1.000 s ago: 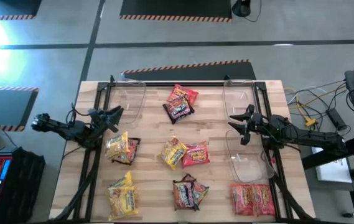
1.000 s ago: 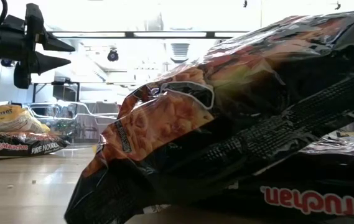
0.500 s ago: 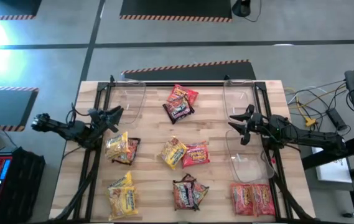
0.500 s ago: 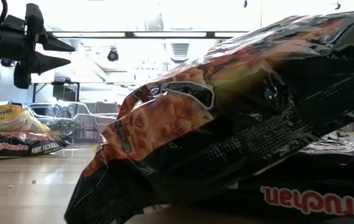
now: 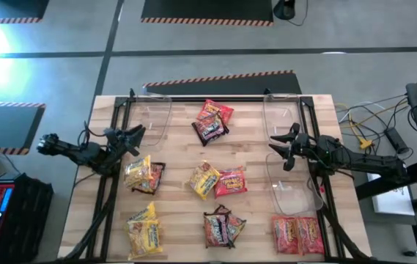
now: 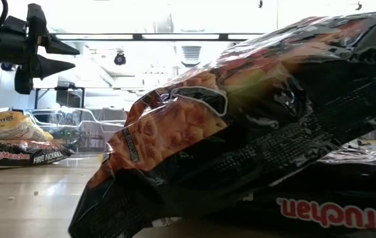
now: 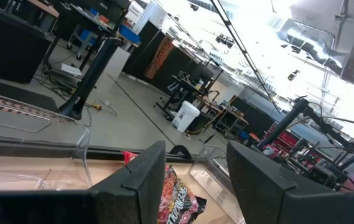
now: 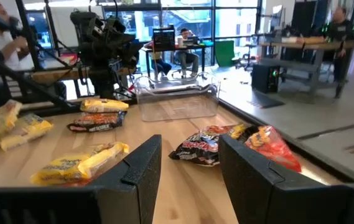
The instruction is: Sort Maruchan noodles
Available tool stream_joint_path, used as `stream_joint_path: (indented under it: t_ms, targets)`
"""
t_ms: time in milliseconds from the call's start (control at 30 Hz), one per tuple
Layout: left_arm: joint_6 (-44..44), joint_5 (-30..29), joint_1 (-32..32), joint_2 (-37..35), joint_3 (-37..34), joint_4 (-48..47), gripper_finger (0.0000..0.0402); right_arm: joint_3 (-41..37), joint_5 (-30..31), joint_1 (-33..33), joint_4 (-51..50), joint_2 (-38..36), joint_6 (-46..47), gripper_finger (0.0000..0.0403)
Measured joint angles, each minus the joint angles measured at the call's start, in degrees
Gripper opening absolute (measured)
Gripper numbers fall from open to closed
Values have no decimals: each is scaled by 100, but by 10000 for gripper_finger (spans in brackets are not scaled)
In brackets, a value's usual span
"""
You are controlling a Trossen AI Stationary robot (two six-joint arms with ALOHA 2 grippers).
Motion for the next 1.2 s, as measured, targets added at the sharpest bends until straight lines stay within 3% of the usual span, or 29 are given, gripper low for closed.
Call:
stream_joint_path:
  t_ms: [233,700,867,1200]
  targets:
    - [0,0,1,0,0,0,154,-2,8,1,-4,0,-1021,148]
    - [-1,0,1,0,1,-1,154,-2,2,-1,-2,0,-1032,148]
    - [0,0,-1,2,1,1,154,-2,2,-1,439,0,-1020,148]
    - [0,0,-1,1,-1,-1,154,-2,41,-1,486,0,-465,148]
